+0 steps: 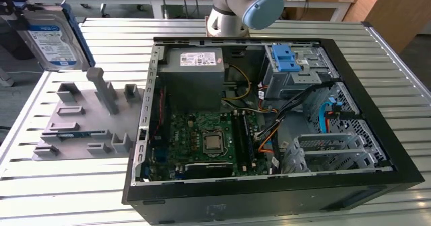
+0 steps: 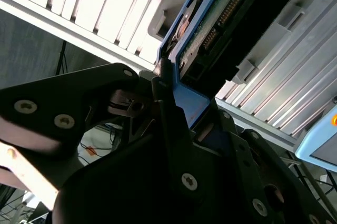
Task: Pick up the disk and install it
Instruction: 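Pick up the disk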
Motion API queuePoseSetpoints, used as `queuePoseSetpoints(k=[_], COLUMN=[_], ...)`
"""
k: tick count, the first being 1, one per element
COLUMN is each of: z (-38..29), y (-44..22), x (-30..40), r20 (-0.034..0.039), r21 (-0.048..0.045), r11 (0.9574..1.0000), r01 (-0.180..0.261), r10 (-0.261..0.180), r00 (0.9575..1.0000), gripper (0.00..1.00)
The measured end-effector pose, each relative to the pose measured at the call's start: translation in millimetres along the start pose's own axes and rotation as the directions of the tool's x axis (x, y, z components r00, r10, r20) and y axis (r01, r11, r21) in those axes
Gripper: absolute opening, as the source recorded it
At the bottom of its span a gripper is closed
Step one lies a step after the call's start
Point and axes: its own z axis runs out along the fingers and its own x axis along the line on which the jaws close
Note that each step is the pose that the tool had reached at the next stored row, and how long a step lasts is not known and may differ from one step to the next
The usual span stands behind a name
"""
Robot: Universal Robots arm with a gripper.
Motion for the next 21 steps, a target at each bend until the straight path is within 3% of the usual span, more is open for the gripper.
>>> queuePoseSetpoints(k=[6,21], z=[-22.5,-67.8], y=[0.3,0.9], x=[0.1,0.4], r20=[-0.0004,-0.0024], r21=[-0.0001,-0.0001], r11=[1.0000,1.0000], r01=[0.000,0.000], r10=[0.000,0.000], r00=[1.0000,1.0000], gripper=[0.36,0.36])
